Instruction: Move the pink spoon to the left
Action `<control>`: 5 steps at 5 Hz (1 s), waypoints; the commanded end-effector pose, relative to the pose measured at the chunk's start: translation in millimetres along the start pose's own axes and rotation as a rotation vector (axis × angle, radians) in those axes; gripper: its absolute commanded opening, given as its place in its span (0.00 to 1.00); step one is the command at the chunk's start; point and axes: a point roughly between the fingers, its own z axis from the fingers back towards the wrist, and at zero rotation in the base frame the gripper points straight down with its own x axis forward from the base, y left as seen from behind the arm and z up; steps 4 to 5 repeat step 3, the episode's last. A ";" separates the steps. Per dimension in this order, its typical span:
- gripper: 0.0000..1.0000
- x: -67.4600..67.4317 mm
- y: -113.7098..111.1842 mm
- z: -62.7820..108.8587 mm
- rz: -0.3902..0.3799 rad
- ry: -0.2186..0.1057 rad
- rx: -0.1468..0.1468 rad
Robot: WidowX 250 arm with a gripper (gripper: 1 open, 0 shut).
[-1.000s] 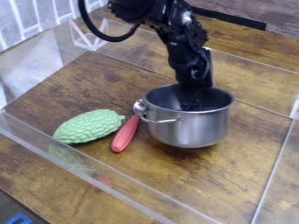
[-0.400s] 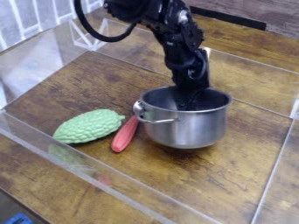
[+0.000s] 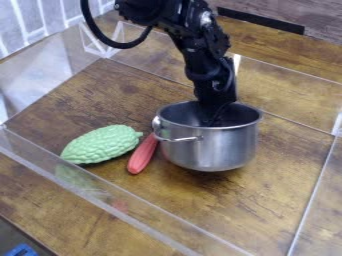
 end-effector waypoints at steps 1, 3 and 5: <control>0.00 -12.3 -7.9 0.8 0.009 0.020 -0.033; 0.00 -15.1 -9.3 0.6 0.023 0.011 -0.044; 0.00 -15.1 -9.3 0.6 0.023 0.011 -0.044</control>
